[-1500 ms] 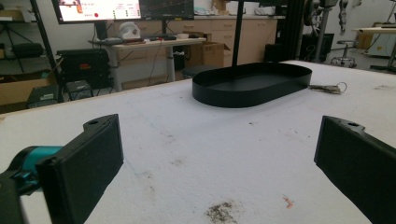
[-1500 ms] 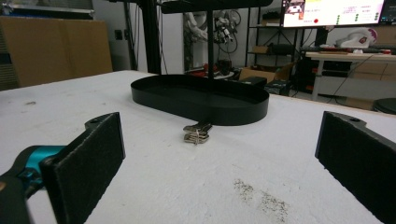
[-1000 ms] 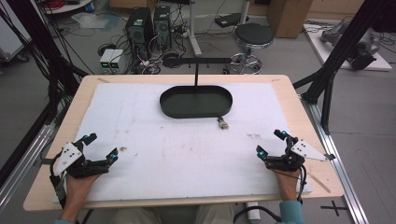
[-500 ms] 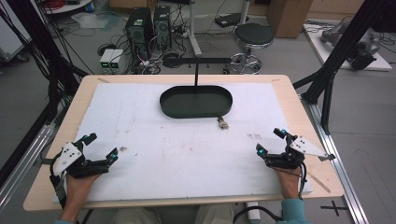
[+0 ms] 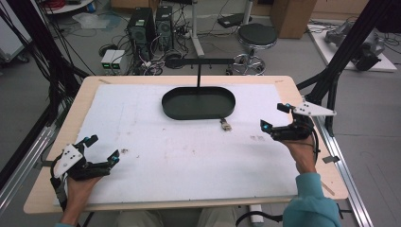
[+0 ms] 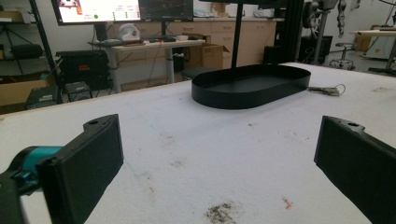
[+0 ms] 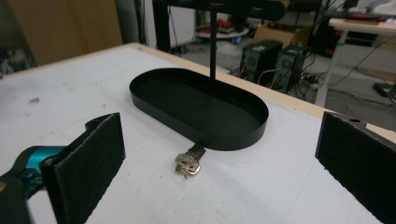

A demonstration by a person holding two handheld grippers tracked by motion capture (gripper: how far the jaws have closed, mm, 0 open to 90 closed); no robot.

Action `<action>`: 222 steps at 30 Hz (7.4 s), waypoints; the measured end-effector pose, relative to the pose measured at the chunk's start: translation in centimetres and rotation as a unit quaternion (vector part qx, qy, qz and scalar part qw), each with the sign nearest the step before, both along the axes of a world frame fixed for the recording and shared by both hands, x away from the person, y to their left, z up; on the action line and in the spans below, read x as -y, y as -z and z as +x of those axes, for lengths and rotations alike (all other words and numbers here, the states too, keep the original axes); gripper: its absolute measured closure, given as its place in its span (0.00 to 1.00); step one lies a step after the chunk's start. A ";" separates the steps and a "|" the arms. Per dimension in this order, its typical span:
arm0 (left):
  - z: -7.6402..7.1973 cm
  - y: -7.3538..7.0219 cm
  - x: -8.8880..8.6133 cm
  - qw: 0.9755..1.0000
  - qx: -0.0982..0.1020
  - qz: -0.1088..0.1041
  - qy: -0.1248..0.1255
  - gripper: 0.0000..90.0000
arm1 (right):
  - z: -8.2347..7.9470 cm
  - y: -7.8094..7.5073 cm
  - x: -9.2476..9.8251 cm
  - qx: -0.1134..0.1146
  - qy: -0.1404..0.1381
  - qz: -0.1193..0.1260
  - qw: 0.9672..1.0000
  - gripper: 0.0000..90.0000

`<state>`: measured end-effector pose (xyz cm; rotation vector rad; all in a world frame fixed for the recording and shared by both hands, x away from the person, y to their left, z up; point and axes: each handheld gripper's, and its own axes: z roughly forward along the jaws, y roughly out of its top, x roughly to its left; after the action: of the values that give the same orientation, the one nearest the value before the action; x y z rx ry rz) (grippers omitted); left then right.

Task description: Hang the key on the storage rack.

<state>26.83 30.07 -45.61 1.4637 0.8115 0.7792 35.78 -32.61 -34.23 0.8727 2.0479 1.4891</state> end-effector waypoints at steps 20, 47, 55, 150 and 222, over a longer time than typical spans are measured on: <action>0.0 0.0 0.1 1.000 0.001 0.004 0.000 0.02 | 7.1 -1.1 -5.6 -0.099 -0.092 -0.132 0.982 0.01; 0.0 0.0 0.1 1.000 0.000 0.006 0.002 0.02 | 10.4 3.9 -8.9 -0.191 -0.134 -0.227 0.945 0.01; 0.0 0.0 0.1 1.000 0.001 0.007 0.002 0.02 | 10.7 5.0 -10.0 -0.208 -0.149 -0.255 0.933 0.05; 0.0 0.0 0.1 1.000 0.001 0.000 0.003 0.02 | 10.7 -1.7 -9.1 -0.208 -0.133 -0.145 0.958 0.99; 0.0 0.0 0.0 1.000 -0.001 0.003 0.005 0.02 | 19.5 -7.3 -9.6 -0.174 -0.052 -0.121 0.976 0.99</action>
<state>26.85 30.05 -45.60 1.4736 0.8033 0.7729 55.32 -23.06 -26.96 0.9936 2.5003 1.1632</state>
